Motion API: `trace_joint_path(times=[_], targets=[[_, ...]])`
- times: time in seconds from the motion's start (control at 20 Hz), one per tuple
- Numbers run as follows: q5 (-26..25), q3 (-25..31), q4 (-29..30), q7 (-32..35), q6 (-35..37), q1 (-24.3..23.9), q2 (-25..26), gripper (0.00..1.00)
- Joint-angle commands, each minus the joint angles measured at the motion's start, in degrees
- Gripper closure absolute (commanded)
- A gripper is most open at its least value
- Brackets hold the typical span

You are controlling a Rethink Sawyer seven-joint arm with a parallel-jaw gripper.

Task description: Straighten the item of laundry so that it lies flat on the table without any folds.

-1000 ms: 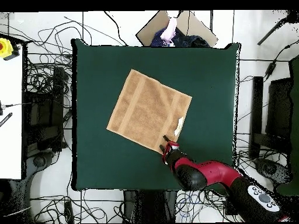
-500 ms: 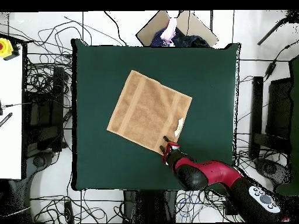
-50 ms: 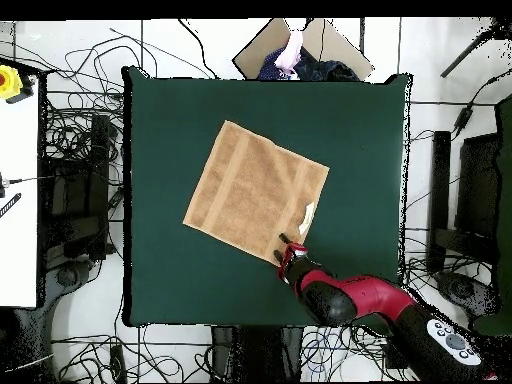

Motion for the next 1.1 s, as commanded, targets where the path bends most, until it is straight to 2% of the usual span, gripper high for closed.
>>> trace_joint_path(times=[0.05,0.8,1.1], targets=[[-6.9,-4.0,-5.1,-18.0,19.8,-2.1,1.1,0.0],[-4.9,-3.4,-6.9,-24.9,22.5,-2.9,1.6,0.0],[-4.5,-3.8,-7.1,-25.8,22.2,-2.7,1.8,0.0]])
